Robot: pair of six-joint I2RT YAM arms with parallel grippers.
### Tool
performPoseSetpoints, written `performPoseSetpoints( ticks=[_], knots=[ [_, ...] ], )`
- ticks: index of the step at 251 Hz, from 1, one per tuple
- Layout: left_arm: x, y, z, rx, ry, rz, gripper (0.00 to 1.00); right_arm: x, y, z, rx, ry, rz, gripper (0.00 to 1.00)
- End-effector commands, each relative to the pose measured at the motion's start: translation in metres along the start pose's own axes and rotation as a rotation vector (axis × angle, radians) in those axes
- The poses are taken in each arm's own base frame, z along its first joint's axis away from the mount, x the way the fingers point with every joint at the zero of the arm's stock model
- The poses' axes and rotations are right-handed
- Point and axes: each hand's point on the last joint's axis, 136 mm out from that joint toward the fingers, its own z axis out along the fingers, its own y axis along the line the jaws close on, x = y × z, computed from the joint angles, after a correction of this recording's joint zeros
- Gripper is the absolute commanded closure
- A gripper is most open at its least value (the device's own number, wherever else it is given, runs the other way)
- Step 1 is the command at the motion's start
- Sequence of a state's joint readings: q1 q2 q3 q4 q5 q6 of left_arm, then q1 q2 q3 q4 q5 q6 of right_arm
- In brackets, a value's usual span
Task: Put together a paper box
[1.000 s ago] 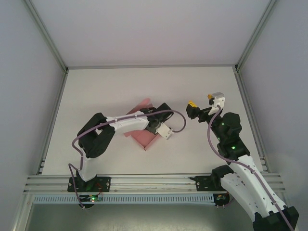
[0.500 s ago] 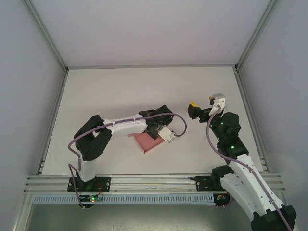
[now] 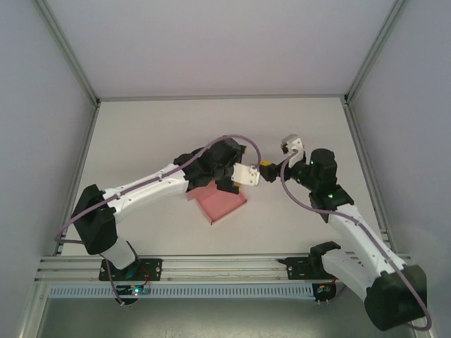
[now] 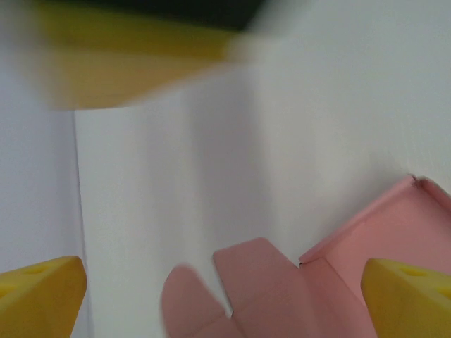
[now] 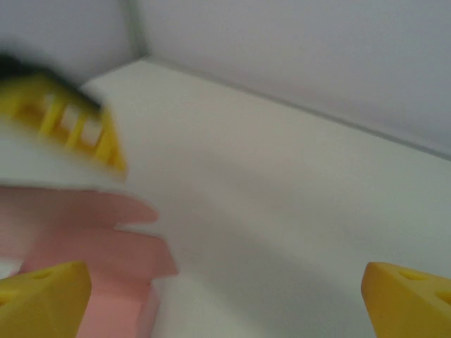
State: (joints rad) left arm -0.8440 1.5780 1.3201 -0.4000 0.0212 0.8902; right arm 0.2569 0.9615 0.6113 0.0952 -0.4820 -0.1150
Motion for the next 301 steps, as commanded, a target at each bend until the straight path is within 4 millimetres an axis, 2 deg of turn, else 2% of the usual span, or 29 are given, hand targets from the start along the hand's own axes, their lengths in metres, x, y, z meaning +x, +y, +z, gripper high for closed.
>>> performPoseSetpoints(
  ticks=[1, 27, 46, 64, 78, 110, 137, 165, 183, 193, 212, 224, 237, 256, 279, 301],
  knots=[
    [0.003, 0.039, -0.042, -0.159, -0.056, -0.485, 0.0, -0.013, 0.043, 0.002, -0.297, -0.006, -0.25, 0.02],
    [0.018, 0.042, -0.071, -0.236, -0.036, -0.697, 0.0, -0.017, 0.055, 0.011, -0.426, -0.017, -0.378, 0.02],
    [0.036, 0.036, -0.091, -0.262, 0.047, -0.822, 0.0, -0.01, 0.063, 0.019, -0.53, 0.029, -0.442, 0.02],
    [0.055, 0.017, -0.103, -0.231, 0.15, -0.892, 0.0, -0.001, 0.067, 0.03, -0.597, 0.112, -0.476, 0.02],
    [0.072, -0.005, -0.106, -0.185, 0.242, -0.915, 0.0, 0.01, 0.068, 0.04, -0.621, 0.204, -0.513, 0.03],
    [0.108, -0.047, -0.104, -0.137, 0.403, -0.979, 0.0, 0.036, 0.072, 0.059, -0.659, 0.396, -0.606, 0.06],
    [0.135, -0.061, -0.098, -0.146, 0.492, -1.056, 0.0, 0.042, 0.069, 0.077, -0.645, 0.456, -0.634, 0.07],
    [0.14, -0.072, -0.078, -0.062, 0.452, -1.131, 0.0, 0.048, 0.065, 0.093, -0.648, 0.485, -0.633, 0.09],
    [0.143, -0.075, -0.071, -0.021, 0.453, -1.157, 0.0, 0.055, 0.066, 0.1, -0.67, 0.512, -0.621, 0.14],
    [0.144, -0.078, -0.068, 0.003, 0.465, -1.159, 0.0, 0.059, 0.067, 0.101, -0.686, 0.535, -0.613, 0.18],
    [0.145, -0.082, -0.064, 0.033, 0.488, -1.152, 0.0, 0.065, 0.068, 0.102, -0.707, 0.569, -0.603, 0.32],
    [0.143, -0.088, -0.061, 0.076, 0.487, -1.141, 0.04, 0.067, 0.067, 0.103, -0.704, 0.576, -0.593, 0.39],
    [0.141, -0.092, -0.058, 0.107, 0.487, -1.142, 0.07, 0.068, 0.066, 0.104, -0.694, 0.571, -0.591, 0.53],
    [0.144, -0.095, -0.057, 0.116, 0.515, -1.141, 0.21, 0.069, 0.064, 0.106, -0.682, 0.565, -0.598, 0.72],
    [0.148, -0.094, -0.057, 0.102, 0.548, -1.139, 0.4, 0.071, 0.062, 0.106, -0.666, 0.58, -0.584, 0.81],
    [0.146, -0.09, -0.056, 0.093, 0.544, -1.141, 0.52, 0.074, 0.06, 0.108, -0.641, 0.593, -0.569, 0.91]
  ],
)
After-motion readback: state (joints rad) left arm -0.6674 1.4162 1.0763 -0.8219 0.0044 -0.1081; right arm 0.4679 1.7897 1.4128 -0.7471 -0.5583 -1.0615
